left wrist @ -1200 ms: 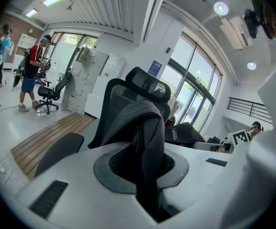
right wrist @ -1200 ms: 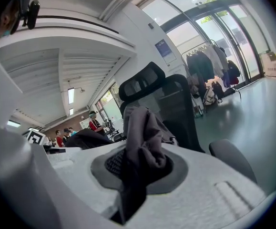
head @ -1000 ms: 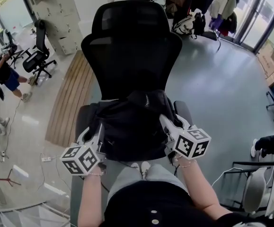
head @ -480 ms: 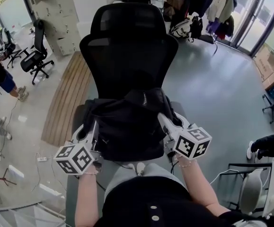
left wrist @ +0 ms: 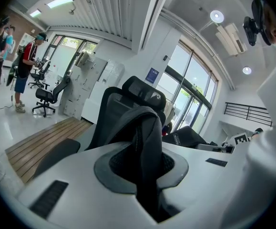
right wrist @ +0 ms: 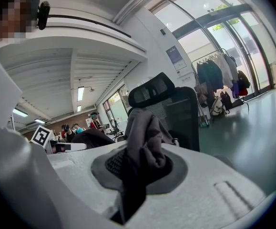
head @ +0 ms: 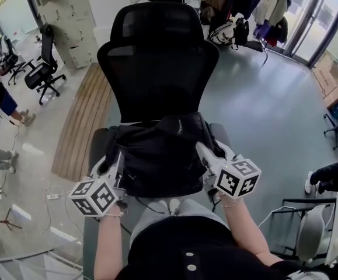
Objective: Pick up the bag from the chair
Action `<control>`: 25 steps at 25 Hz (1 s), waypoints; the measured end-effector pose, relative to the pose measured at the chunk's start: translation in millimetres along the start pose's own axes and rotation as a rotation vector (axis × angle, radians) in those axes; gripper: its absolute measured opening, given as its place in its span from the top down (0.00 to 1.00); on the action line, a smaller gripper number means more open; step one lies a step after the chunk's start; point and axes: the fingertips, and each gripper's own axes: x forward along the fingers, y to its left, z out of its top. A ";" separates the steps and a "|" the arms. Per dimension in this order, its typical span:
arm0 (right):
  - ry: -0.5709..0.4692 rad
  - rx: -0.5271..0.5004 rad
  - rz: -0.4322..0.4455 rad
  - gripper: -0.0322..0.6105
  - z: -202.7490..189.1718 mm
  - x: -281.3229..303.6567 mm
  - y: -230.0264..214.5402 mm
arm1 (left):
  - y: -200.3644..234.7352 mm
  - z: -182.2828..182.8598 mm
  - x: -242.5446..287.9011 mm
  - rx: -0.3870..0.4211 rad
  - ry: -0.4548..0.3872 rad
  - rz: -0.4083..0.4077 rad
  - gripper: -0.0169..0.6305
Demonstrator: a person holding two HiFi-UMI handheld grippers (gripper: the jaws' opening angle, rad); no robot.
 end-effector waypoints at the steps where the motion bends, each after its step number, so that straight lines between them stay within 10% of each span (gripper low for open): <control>1: 0.001 0.000 0.001 0.85 -0.2 -0.1 -0.1 | -0.3 -0.1 0.6 0.000 0.001 -0.002 0.87; 25: 0.039 -0.009 0.010 0.86 -12.5 3.0 0.6 | 1.7 -9.1 3.5 -0.003 0.021 -0.012 0.87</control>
